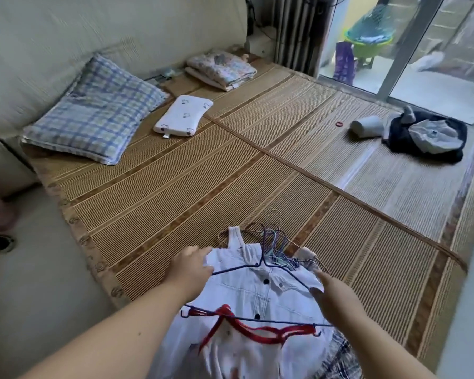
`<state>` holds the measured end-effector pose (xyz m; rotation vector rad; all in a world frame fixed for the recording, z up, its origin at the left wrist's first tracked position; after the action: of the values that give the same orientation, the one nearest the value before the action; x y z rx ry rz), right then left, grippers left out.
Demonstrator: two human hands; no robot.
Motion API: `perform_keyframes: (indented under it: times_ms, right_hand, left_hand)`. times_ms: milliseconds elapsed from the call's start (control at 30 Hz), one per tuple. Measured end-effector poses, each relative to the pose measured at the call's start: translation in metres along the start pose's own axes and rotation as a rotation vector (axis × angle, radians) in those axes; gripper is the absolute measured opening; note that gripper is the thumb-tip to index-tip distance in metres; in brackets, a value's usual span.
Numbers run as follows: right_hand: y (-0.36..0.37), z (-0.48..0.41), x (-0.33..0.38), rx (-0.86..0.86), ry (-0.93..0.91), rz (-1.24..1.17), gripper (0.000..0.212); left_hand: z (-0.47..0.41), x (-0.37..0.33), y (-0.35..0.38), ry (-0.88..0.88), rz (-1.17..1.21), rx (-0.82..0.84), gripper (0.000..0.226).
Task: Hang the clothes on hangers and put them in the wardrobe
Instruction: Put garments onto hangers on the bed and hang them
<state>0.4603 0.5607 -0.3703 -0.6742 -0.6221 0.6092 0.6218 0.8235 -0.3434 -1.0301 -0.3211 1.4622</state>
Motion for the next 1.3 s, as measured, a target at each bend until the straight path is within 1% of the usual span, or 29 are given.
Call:
perform_keyframes:
  times_ms: [67,133,267,333,433,533,600,767,900,967,1133,1300]
  right_hand:
    - [-0.002,-0.003,0.019,0.044,-0.053,0.06,0.057]
    - [-0.005,0.0,0.048,0.056,-0.142,0.101,0.057]
    - [-0.016,0.024,0.13,0.057,-0.415,0.177,0.051]
    - [-0.024,0.047,0.182,0.035,-0.565,0.21,0.049]
    - [-0.031,0.095,0.262,-0.02,-0.797,0.26,0.052]
    - [-0.029,0.159,0.342,-0.086,-1.017,0.304,0.055]
    - [-0.025,0.2,0.388,-0.12,-1.122,0.335,0.057]
    - [0.001,0.304,0.491,-0.137,-1.379,0.369,0.055]
    - [0.042,0.391,0.565,-0.147,-1.554,0.385,0.051]
    - [0.062,0.43,0.594,-0.15,-1.624,0.409,0.052]
    - [0.102,0.524,0.657,-0.155,-1.833,0.412,0.054]
    - [0.105,0.605,0.721,-0.154,-2.03,0.305,0.051]
  left_hand:
    - [0.007,0.0,-0.001,-0.006,-0.007,0.024,0.057]
    - [0.02,0.001,-0.006,-0.001,-0.003,0.036,0.061]
    - [0.062,0.008,-0.042,0.027,-0.041,-0.012,0.063]
    - [0.092,0.014,-0.07,0.04,-0.069,-0.079,0.064]
    - [0.148,0.029,-0.116,0.054,-0.112,-0.227,0.064]
    - [0.217,0.06,-0.165,0.016,-0.13,-0.412,0.066]
    - [0.263,0.083,-0.194,-0.018,-0.142,-0.526,0.066]
    - [0.394,0.157,-0.245,-0.166,-0.149,-0.757,0.064]
    - [0.505,0.221,-0.26,-0.351,-0.197,-0.926,0.059]
    - [0.549,0.244,-0.263,-0.441,-0.221,-0.974,0.06]
    - [0.646,0.276,-0.285,-0.612,-0.357,-1.145,0.061]
    - [0.729,0.286,-0.338,-0.857,-0.568,-1.285,0.059]
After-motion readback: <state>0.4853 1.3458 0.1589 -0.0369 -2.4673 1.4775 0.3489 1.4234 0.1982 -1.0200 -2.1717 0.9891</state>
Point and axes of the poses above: each hand's wrist, its own z-axis away from the middle knuckle, its own y-axis out of the palm, x = y × z, the point moved 2 cm from there along -z, towards the middle knuckle, and after that the axes turned 12 degrees about x, right-handed, at the moved point
